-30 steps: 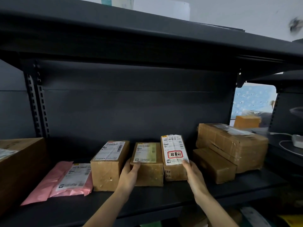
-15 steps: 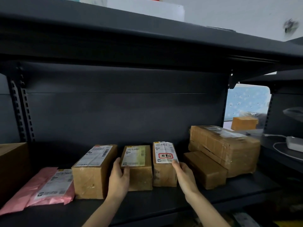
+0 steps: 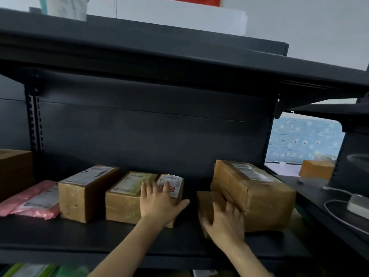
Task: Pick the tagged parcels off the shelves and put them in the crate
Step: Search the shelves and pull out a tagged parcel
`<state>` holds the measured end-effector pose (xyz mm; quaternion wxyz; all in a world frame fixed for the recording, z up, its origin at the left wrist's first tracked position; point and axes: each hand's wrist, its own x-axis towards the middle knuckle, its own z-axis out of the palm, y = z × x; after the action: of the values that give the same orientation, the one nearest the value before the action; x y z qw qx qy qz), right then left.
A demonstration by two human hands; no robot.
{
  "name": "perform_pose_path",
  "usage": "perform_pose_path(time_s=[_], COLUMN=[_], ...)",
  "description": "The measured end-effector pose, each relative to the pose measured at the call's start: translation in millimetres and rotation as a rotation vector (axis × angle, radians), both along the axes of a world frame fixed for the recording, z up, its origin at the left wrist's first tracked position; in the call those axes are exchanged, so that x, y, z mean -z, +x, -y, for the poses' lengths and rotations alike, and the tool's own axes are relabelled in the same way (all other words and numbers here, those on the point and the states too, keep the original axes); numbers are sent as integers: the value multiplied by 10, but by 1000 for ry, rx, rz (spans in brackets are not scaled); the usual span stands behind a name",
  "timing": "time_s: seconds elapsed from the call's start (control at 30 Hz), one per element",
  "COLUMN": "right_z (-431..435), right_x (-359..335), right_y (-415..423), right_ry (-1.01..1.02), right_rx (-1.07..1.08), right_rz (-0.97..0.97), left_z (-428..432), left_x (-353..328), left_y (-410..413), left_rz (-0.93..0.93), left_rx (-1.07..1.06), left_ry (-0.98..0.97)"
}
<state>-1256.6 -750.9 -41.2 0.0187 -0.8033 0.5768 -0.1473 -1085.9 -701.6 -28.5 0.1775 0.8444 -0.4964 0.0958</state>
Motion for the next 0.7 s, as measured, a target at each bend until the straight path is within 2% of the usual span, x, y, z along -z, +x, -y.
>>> perform_pose_path(time_s=[0.1,0.17,0.23,0.33,0.37,0.43,0.6,0.67,0.7], right_z=[-30,-8,22,16,15,28,65,33,15], right_x=[109,116,68,23,34,53,62,56,53], right_y=[-24,-57,-99,-151,-163,-188,-184,-140,-106], right_ry=[98,113,232,529,602,570,264,113,44], right_rx=[-23,-30,-17,-31,-16,-1,18,16,7], right_rz=[3,105,409,1028,1138,1101,865,701,555], left_z=[-7,-80,-158,-303,-352,-433,-483,-475,-471], left_x=[20,43,73,99,105,104,82,92,100], left_y=[-70,-112,-139,-146,-133,-113,-113,-122,-124], left_rz=[50,24,-77,-212,-237,-260,-277,-268,-264], left_rx=[-55,-27,10,20,20,31,48,54,57], left_ry=[49,9,-20,-37,-43,-56,-73,-85,-92])
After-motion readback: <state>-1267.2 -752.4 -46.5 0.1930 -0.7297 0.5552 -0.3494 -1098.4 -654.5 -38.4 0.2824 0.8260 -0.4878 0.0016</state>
